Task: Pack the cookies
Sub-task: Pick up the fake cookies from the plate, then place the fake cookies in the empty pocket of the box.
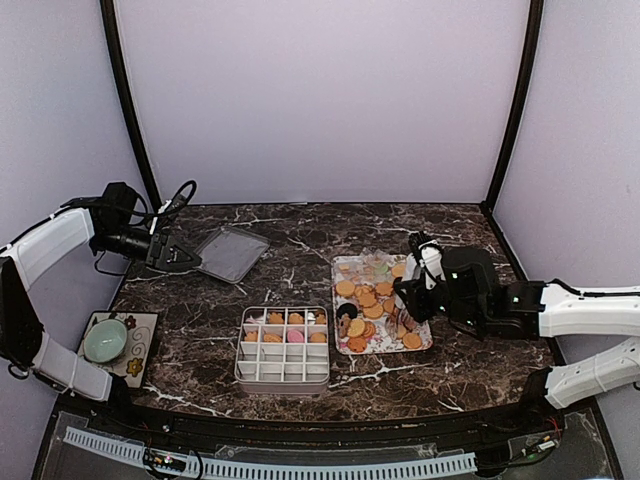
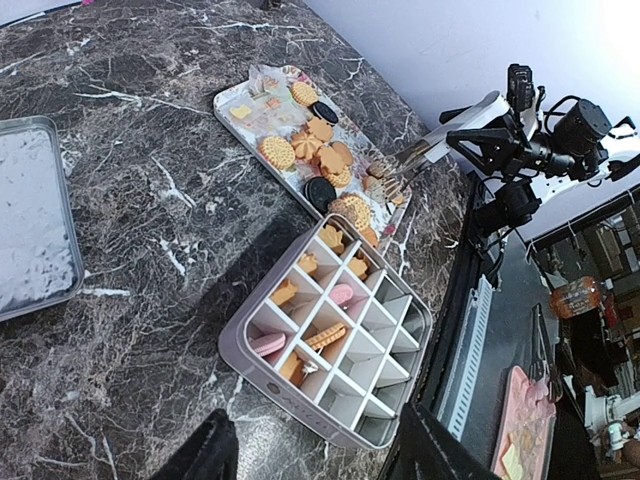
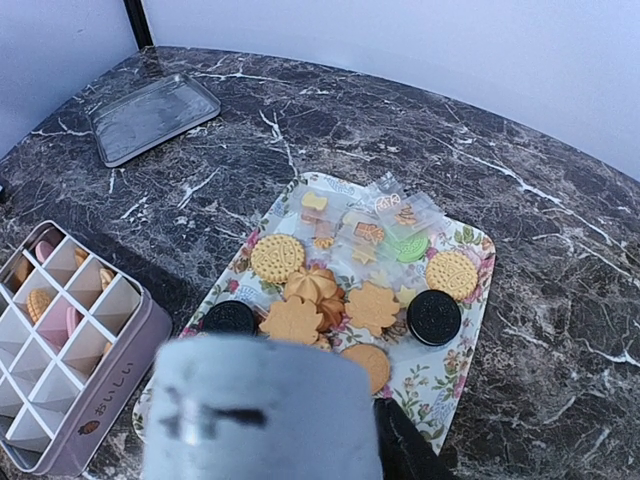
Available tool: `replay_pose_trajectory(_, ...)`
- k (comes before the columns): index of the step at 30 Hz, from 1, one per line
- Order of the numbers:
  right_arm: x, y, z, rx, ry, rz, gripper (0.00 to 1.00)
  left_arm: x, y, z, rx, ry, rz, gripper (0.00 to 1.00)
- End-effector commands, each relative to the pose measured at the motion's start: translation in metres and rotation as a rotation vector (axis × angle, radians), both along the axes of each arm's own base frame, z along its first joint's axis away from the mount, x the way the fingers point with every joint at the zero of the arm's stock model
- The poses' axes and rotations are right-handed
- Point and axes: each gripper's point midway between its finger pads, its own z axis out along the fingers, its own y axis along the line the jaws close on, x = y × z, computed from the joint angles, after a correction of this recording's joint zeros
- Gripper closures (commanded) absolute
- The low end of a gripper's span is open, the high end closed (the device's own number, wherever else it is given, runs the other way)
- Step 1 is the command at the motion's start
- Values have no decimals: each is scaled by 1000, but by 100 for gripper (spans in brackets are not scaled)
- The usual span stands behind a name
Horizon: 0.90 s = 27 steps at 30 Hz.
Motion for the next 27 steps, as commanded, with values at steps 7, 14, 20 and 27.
replay_pose_trajectory(7, 2, 17, -1, 29, 18, 48, 66, 1, 0, 12, -16, -15, -8, 44)
replay_pose_trajectory(14, 6, 19, 21, 39, -19, 44, 74, 2, 0, 11, -15, -15, -7, 43)
replay_pose_trajectory(20, 6, 25, 83, 149, -108, 69, 76, 2, 0, 10, -15, -10, -7, 44)
replay_pose_trajectory(27, -11, 65, 132, 211, -166, 175, 76, 1, 0, 7, -11, -5, -6, 44)
